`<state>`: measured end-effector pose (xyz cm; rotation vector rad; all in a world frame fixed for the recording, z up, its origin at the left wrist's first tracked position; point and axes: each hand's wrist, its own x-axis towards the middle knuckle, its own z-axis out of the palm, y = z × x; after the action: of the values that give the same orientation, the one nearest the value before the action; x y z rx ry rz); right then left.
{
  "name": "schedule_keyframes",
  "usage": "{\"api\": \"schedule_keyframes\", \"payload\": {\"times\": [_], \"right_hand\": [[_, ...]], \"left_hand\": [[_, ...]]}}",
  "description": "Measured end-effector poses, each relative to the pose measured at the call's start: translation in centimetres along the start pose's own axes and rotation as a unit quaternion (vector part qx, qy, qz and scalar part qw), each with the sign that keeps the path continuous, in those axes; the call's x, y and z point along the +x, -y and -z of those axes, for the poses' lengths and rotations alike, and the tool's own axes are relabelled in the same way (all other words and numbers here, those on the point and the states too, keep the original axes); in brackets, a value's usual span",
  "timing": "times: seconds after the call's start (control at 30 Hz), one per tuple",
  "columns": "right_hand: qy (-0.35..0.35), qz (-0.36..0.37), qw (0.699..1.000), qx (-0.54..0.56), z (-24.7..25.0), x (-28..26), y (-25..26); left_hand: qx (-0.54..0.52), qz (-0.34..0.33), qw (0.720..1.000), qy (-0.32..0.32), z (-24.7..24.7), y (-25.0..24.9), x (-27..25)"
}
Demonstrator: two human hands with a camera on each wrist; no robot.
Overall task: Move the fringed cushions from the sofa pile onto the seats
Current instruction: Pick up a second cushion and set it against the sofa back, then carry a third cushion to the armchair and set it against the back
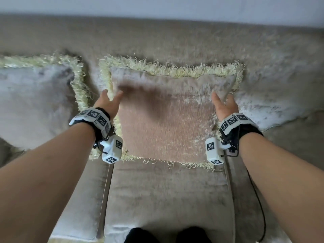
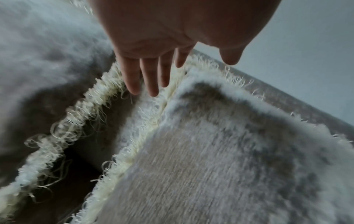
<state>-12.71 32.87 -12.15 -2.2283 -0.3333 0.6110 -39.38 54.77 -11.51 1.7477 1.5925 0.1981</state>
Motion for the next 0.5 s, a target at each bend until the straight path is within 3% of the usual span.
{"api": "schedule_keyframes", "payload": {"times": [0.33, 0.5], "right_hand": [[0.169, 0.131, 0.976, -0.034, 6.1, -14.4, 11.0], [0.162, 0.206, 0.964, -0.038, 9.9, -19.5, 15.3]], "left_hand": [[-0.062, -0.046, 0.995, -0.070, 11.8, -3.6, -15.9], [-0.084, -0.097, 0.988, -0.091, 16.0, -7.2, -23.0]]}}
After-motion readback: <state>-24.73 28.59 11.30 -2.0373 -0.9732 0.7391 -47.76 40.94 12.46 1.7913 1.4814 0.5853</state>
